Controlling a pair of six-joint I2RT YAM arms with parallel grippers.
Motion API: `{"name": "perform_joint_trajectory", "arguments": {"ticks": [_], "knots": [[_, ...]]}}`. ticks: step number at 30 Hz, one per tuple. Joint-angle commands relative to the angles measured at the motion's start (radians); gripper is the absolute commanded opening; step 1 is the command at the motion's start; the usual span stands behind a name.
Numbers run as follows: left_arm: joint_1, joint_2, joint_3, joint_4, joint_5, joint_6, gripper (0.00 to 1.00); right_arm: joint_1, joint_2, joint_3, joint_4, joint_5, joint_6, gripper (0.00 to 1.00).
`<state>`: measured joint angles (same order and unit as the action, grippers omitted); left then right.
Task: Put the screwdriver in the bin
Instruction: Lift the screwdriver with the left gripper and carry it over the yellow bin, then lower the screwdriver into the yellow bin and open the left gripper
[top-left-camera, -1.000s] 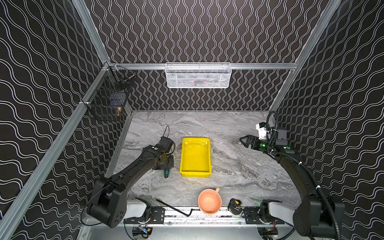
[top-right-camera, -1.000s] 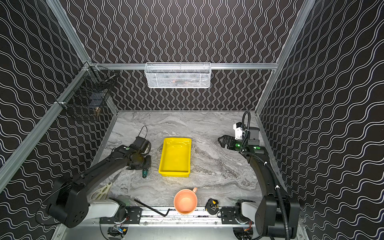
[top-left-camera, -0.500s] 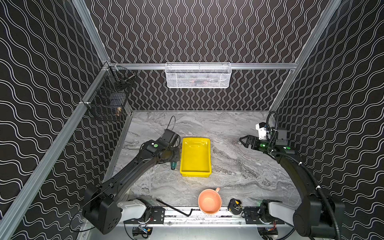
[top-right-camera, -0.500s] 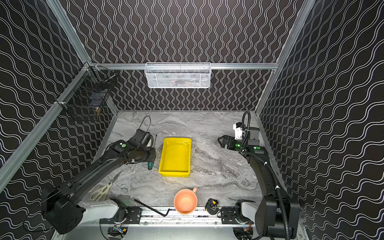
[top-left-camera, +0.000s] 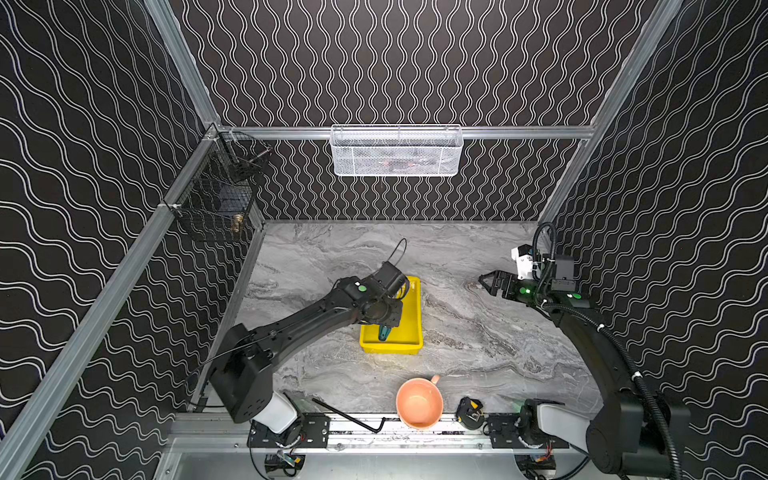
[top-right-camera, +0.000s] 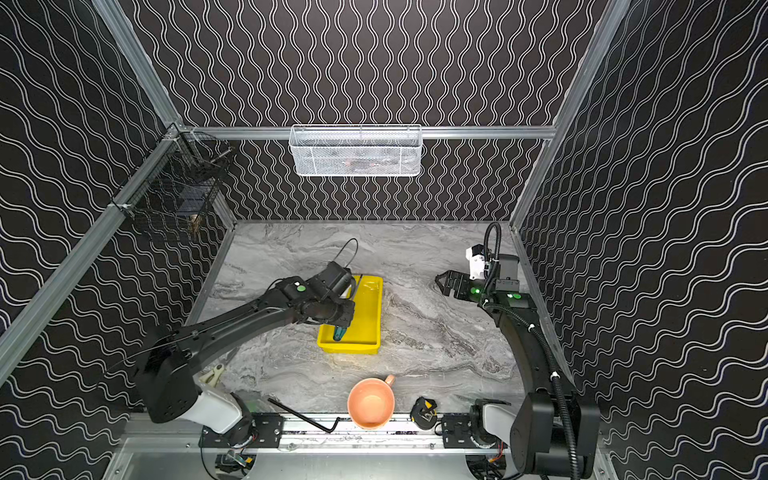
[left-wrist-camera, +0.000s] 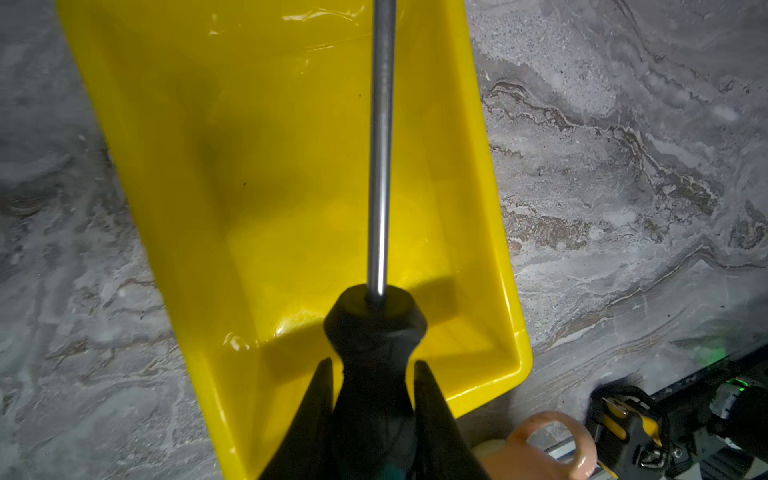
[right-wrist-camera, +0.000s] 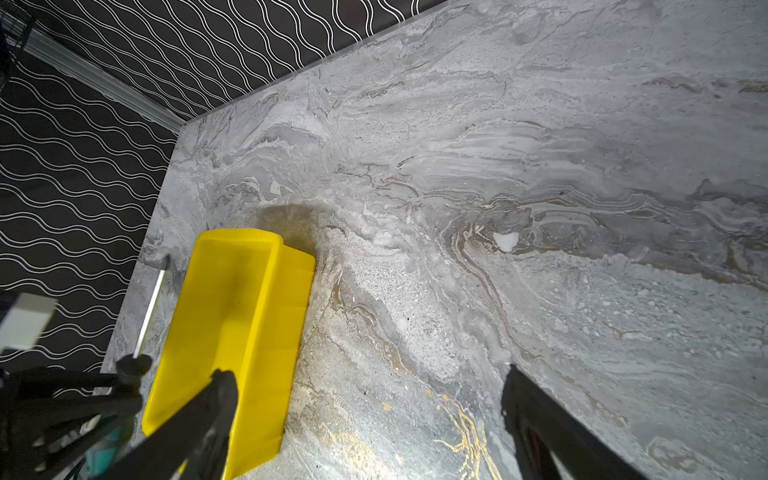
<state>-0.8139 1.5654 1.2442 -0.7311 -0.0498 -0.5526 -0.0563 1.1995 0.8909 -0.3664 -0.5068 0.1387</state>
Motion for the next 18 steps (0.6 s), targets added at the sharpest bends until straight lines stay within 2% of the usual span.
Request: {"name": "perform_joint_trajectory", "arguments": {"ticks": [1,18], "knots": [[-0.021,0.045,0.015,0.05,-0.013,0.04,0.0,0.0,-0.003,0.005,-0.003,-0.007,-0.012,0.99],[-0.061,0.2,-0.031,0.187,-0.035,0.089,0.0,0.0,0.0,0.003,-0.006,-0.003,-0.014,0.99]]}}
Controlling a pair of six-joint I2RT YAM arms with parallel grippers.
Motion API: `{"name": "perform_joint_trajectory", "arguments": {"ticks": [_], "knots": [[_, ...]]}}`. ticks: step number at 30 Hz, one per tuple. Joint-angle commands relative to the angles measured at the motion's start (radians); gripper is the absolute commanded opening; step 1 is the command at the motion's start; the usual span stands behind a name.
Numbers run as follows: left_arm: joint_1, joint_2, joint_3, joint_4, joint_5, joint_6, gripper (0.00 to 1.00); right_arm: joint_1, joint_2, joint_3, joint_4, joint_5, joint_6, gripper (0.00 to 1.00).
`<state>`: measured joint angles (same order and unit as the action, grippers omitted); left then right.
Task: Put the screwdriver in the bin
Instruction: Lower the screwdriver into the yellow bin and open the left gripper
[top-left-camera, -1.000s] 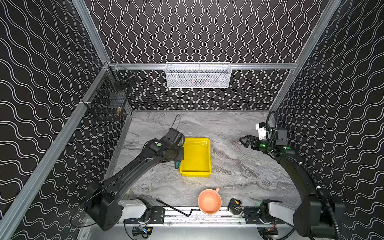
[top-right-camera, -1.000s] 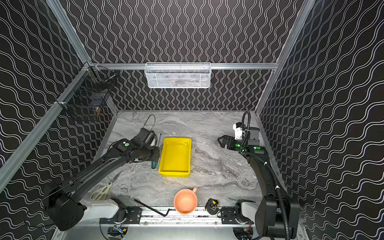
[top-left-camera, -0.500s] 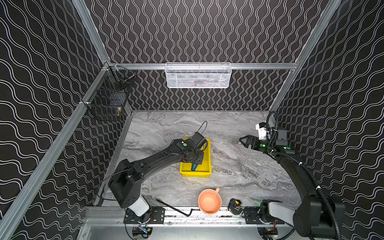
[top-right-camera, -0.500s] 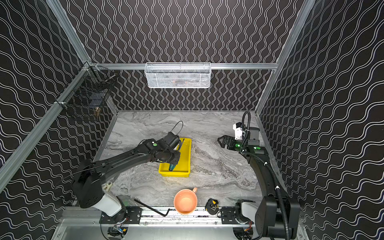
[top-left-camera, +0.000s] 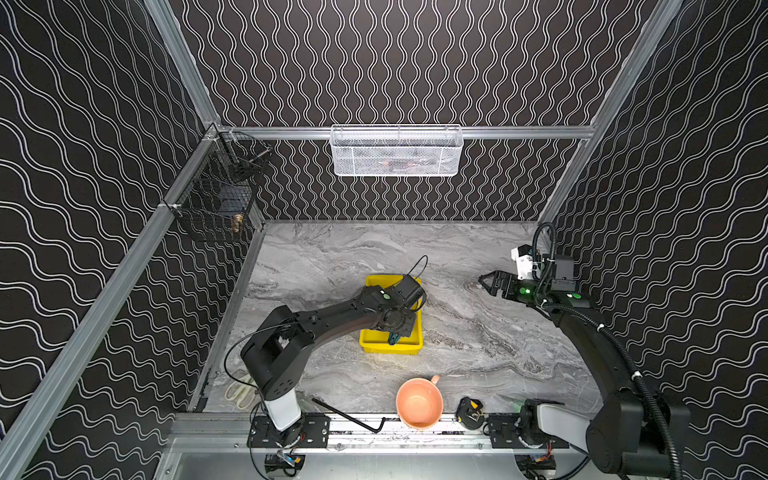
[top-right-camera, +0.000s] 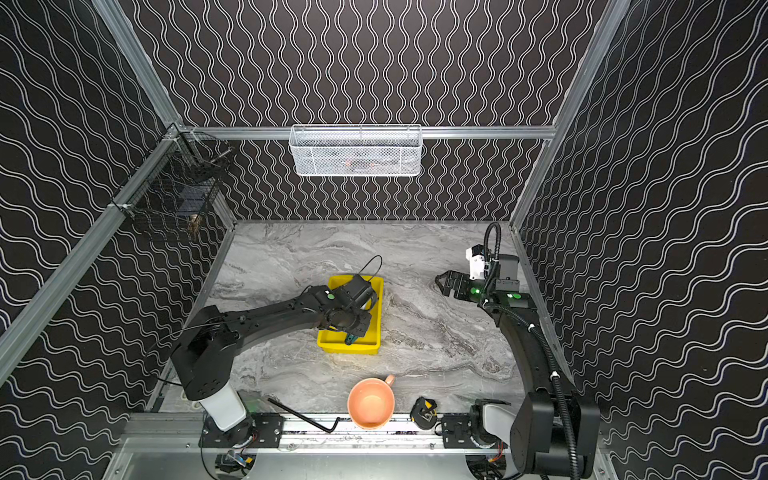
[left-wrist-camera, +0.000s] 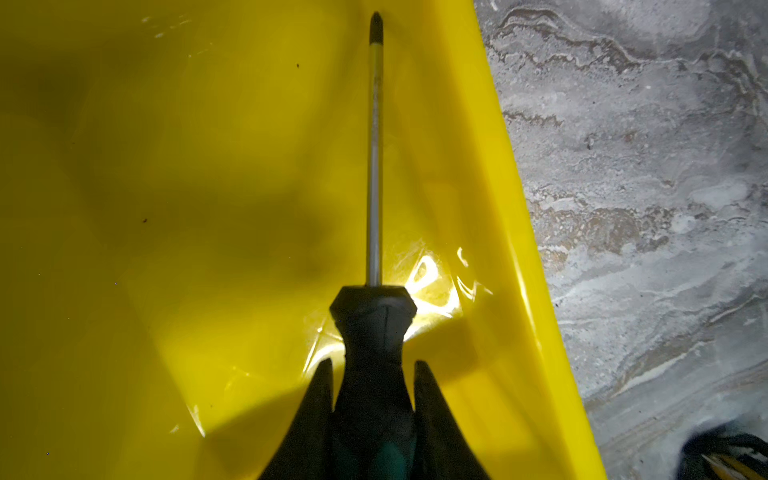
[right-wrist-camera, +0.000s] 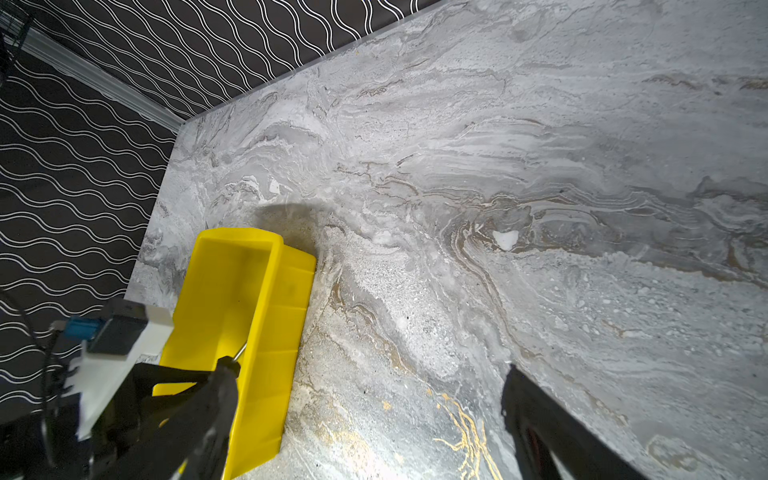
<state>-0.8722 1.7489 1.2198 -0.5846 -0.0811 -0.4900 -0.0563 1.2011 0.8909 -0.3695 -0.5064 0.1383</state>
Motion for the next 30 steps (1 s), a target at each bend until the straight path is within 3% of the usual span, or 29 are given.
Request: {"name": "perform_joint_trajectory", "arguments": {"ticks": [1,22,30], "knots": [[-0.004,0.018,-0.011,0.047,-0.008,0.027,0.0,-0.001,-0.002,0.003,-0.003,-0.001,-0.014,0.99],[-0.001,0.094,0.004,0.02,-0.182,0.063,0.0,0.0,0.003,0.002,-0.003,0.003,-0.016,0.99],[0.018,0.115,0.002,0.063,-0.159,0.056,0.24,0.0,0.005,0.005,-0.007,0.007,-0.017,0.99]]}}
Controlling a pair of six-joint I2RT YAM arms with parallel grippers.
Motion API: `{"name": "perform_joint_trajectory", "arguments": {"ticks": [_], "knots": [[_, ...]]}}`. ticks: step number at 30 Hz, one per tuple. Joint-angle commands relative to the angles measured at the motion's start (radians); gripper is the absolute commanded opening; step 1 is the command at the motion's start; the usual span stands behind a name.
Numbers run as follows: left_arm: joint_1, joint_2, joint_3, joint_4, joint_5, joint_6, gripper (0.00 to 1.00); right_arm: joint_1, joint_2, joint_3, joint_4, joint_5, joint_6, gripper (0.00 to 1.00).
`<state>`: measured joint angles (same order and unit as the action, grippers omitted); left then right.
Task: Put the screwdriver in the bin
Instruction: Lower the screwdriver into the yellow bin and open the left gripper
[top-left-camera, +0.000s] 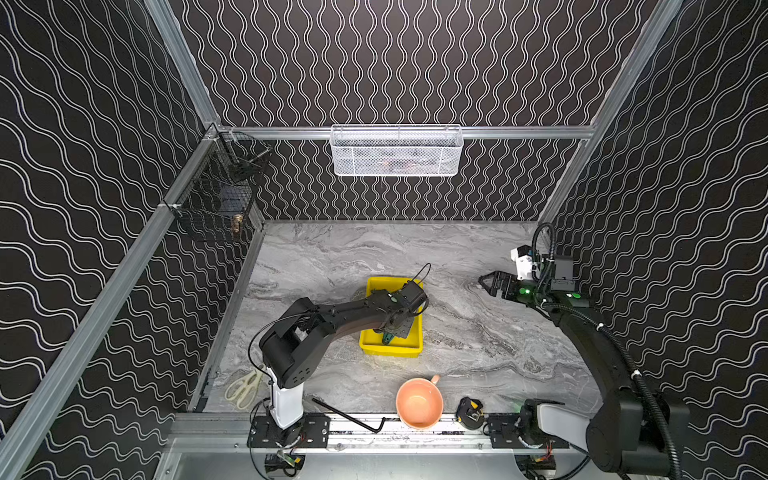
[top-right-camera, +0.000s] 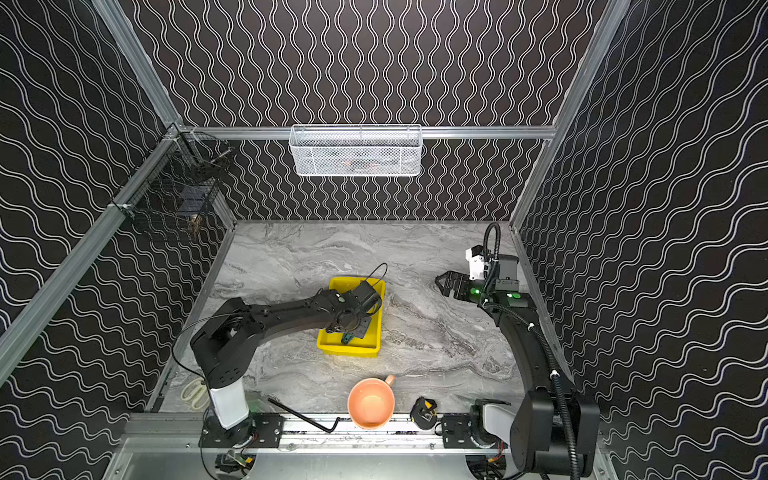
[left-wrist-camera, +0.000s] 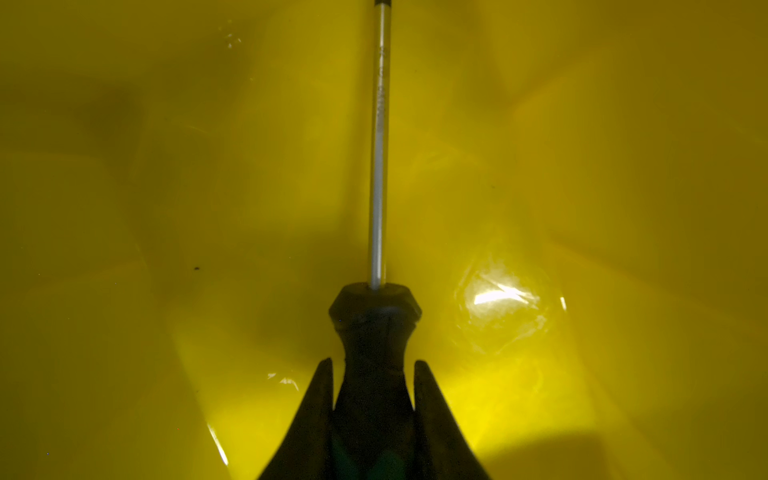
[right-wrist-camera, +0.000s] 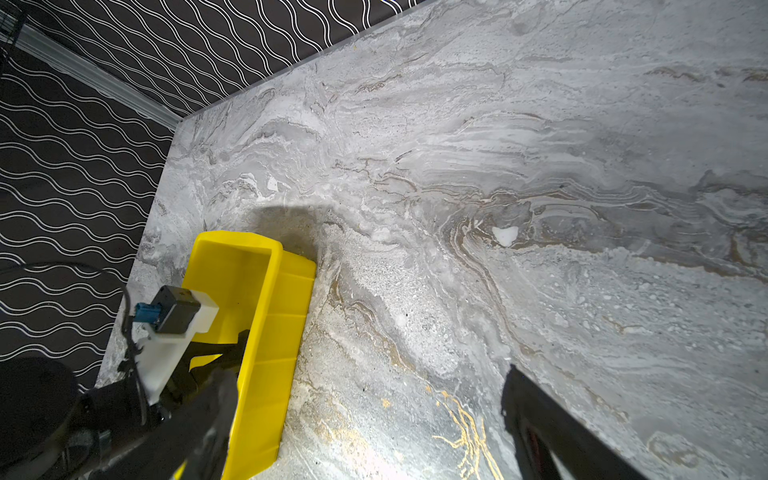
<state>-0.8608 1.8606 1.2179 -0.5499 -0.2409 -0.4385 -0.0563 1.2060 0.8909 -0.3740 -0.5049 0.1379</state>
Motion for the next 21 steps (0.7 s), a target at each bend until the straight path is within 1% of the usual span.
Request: {"name": "perform_joint_trajectory", "arguments": {"ticks": [1,4,15,18,21], "knots": [[0.008,0.004,0.007,0.03,0.002,0.005,0.26,0.0,0.0,0.005,-0.003,0.006,-0.017,0.99],[0.012,0.005,0.014,0.036,0.01,0.009,0.32,-0.001,0.0,0.005,-0.003,0.008,-0.017,0.99],[0.037,0.0,0.012,0.068,0.056,0.02,0.49,0.0,0.0,0.007,-0.006,0.011,-0.018,0.99],[0.041,-0.007,0.038,0.055,0.067,0.019,0.52,0.0,-0.002,0.01,-0.009,0.011,-0.018,0.99],[0.041,-0.031,0.075,0.041,0.073,0.029,0.59,0.0,-0.005,0.014,-0.013,0.009,-0.017,0.99]]}}
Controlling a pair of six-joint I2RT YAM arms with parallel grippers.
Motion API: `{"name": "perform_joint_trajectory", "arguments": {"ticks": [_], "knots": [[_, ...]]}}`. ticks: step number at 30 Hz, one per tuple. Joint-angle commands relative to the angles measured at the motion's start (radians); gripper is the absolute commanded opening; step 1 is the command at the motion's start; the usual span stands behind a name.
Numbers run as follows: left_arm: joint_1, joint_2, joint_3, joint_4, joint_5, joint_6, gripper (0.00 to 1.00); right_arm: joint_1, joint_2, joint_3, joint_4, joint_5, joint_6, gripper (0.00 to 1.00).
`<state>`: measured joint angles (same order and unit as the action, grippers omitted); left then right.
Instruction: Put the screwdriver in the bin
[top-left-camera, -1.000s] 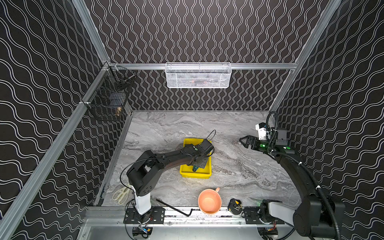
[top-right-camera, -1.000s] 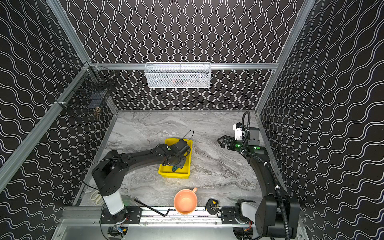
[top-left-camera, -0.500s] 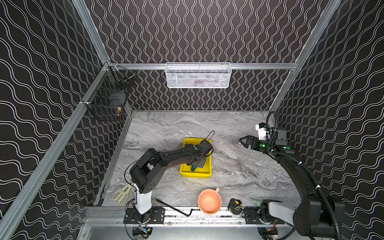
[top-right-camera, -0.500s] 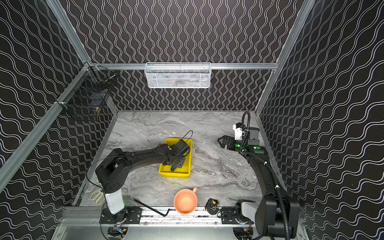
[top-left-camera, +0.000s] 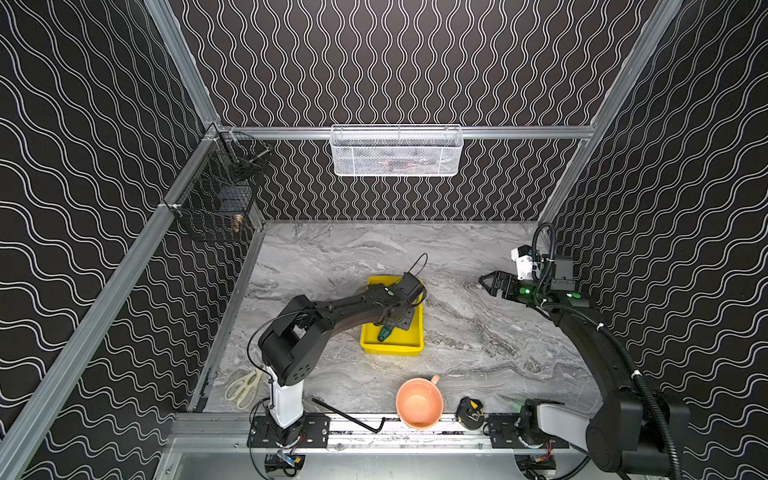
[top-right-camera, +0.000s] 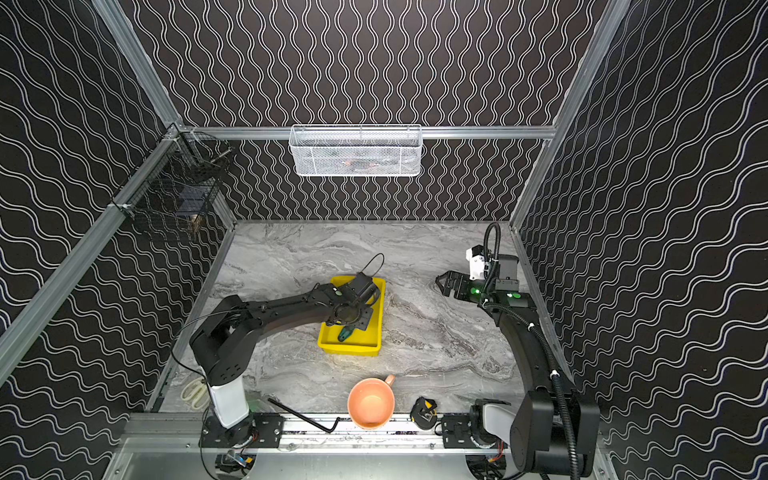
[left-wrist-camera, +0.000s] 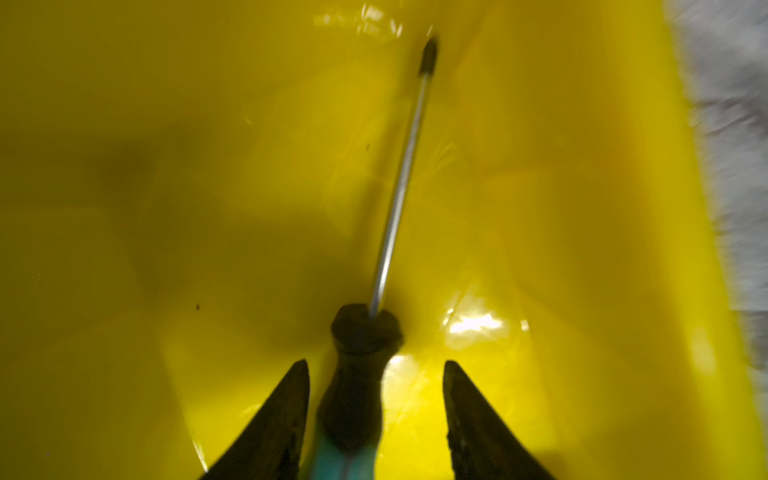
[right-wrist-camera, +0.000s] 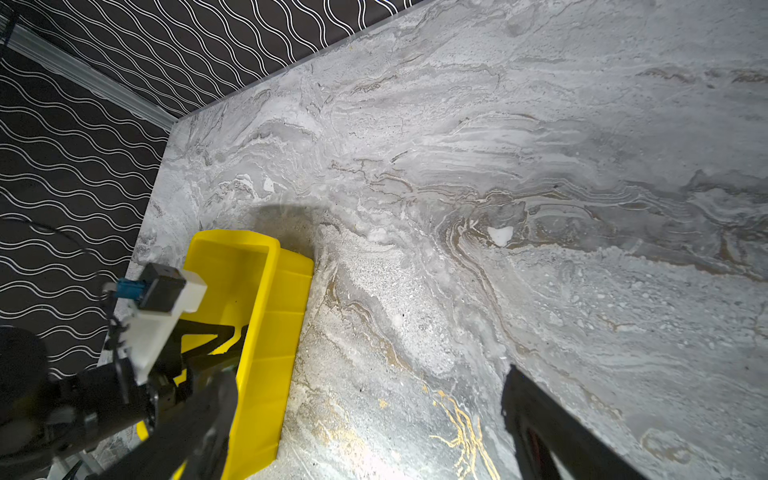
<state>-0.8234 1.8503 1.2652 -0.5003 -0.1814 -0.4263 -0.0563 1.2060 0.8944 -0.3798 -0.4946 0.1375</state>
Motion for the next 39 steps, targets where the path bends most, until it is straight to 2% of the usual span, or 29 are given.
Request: {"name": "perform_joint_trajectory", "arguments": {"ticks": [1,6,9,11,15,19,22,25,28,32,34,37,39], "knots": [[0.004,-0.03,0.043,-0.017,0.013,0.021,0.61,0.0,-0.005,0.012,-0.007,-0.001,-0.016,0.99],[0.004,-0.091,0.103,-0.073,0.002,0.046,0.75,0.0,-0.009,0.02,-0.009,-0.008,-0.011,0.99],[0.011,-0.149,0.132,-0.112,-0.043,0.073,0.86,0.0,-0.012,0.024,0.002,-0.016,-0.003,0.99],[0.028,-0.2,0.141,-0.124,-0.07,0.094,0.99,0.0,-0.013,0.029,0.015,-0.023,0.005,0.99],[0.092,-0.347,0.079,-0.036,-0.123,0.146,0.99,0.0,-0.005,0.054,0.05,-0.031,0.029,0.99],[0.21,-0.485,0.009,0.051,-0.152,0.181,0.99,-0.002,0.003,0.097,0.127,-0.012,0.099,0.99],[0.273,-0.575,-0.093,0.174,-0.249,0.209,0.99,-0.003,-0.018,0.098,0.213,0.082,0.17,0.99],[0.34,-0.645,-0.226,0.351,-0.281,0.262,0.99,-0.004,-0.068,0.06,0.323,0.192,0.203,0.99],[0.416,-0.664,-0.339,0.495,-0.253,0.321,0.99,-0.004,-0.115,0.013,0.375,0.343,0.208,0.99],[0.507,-0.656,-0.543,0.798,-0.189,0.437,0.99,-0.004,-0.153,-0.079,0.422,0.514,0.144,0.99],[0.528,-0.631,-0.614,0.918,-0.212,0.489,0.99,-0.004,-0.171,-0.164,0.525,0.552,0.069,1.0],[0.59,-0.59,-0.665,0.939,-0.182,0.461,0.99,-0.004,-0.187,-0.284,0.652,0.612,0.034,0.99],[0.63,-0.561,-0.715,1.013,-0.15,0.445,0.99,-0.004,-0.177,-0.337,0.708,0.599,-0.029,0.99]]}}
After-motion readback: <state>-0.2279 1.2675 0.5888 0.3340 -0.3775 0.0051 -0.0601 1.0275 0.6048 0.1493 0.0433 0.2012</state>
